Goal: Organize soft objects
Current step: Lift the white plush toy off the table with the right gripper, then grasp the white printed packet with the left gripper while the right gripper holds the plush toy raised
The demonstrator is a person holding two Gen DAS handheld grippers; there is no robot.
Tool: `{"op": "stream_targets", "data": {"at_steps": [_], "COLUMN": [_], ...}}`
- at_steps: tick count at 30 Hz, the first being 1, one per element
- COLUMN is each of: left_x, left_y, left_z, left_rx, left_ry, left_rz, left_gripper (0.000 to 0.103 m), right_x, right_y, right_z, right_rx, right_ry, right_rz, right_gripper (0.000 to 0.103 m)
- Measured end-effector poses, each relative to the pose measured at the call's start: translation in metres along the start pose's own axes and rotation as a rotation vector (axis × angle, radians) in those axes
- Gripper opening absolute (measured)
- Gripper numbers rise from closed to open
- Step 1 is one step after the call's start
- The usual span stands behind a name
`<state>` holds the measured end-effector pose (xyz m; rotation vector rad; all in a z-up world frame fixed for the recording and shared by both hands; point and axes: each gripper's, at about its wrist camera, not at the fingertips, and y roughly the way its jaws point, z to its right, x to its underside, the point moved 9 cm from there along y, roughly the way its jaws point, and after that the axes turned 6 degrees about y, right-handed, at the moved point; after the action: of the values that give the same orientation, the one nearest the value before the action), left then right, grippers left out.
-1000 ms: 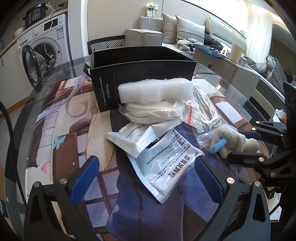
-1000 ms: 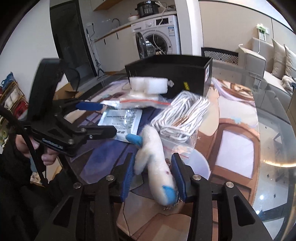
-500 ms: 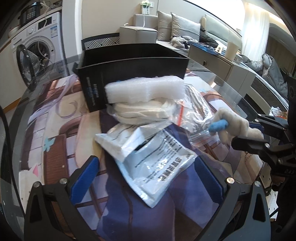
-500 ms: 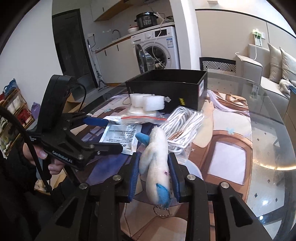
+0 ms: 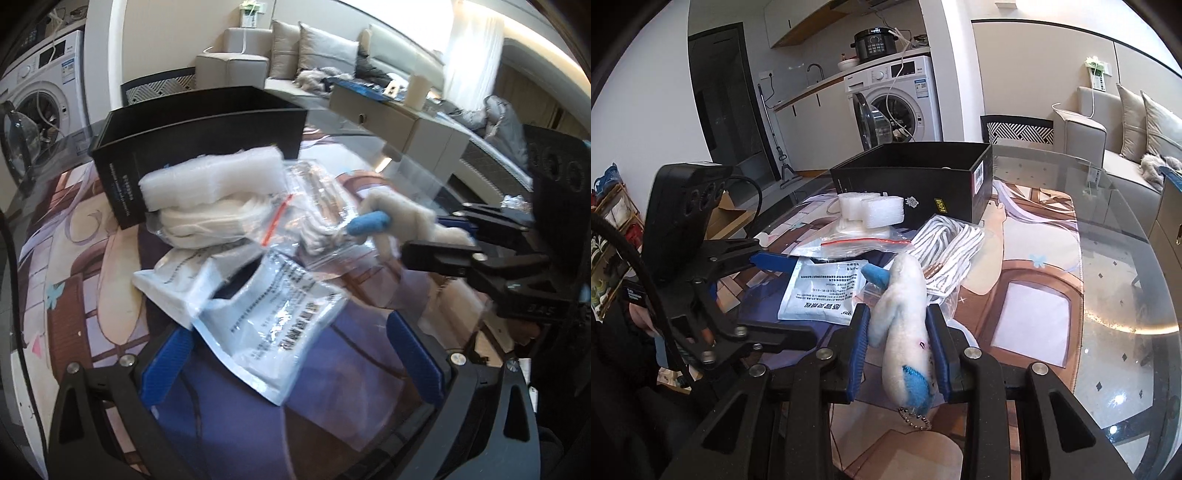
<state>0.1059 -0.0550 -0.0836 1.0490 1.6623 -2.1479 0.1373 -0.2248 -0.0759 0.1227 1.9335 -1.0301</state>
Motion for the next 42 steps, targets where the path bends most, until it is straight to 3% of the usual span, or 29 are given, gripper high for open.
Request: {"op": "stream_targets", "data": {"at_steps": [3, 7, 11, 13, 19, 27, 30, 42], "left_x": [-0.001, 0.000, 0.004, 0.005, 0.012, 0.016, 0.014, 0.012], "left_y": [0.004, 0.003, -0.002, -0.004, -0.015, -0.024, -0.031, -0.048], "left_z": [-0.004, -0.003, -0.003, -0.003, -0.010, -0.009, -0.008, -0.018], "left_rx": [-0.067, -0.099, -0.091, -0.087, -0.046, -0.021, -0.003, 0.016], "left_ry": [0.032, 0.073, 0.094, 0.094, 0.056, 0.040, 0.036, -0.019], "left_rz": [-0.008, -0.009, -0.002, 0.002, 0.015, 0.035, 0.055, 0.115], "left_gripper": [0.087, 0.072, 0.060, 0.047, 0.030, 0.024, 0.016, 0.008], "right_x": [0.000, 0.001, 0.001, 0.002, 0.002, 0.002, 0.001, -0.003], "right_y": [0.001, 0.002, 0.003, 0.003, 0.004, 0.004, 0.003, -0.002], "right_z": [0.000, 0.001, -0.001, 0.000, -0.001, -0.002, -0.003, -0.005], "right_rx": [0.000, 0.001, -0.001, 0.000, -0.002, -0.008, -0.012, -0.029], "right_ry": [0.001, 0.001, -0.001, 0.000, 0.001, 0.000, 0.001, 0.008], "right_rz": [-0.003, -0.007, -0.010, -0.009, -0.010, -0.007, -0.002, 0.027], "right_gripper": [0.031, 0.031, 0.031, 0.031, 0.031, 0.031, 0.031, 0.031]}}
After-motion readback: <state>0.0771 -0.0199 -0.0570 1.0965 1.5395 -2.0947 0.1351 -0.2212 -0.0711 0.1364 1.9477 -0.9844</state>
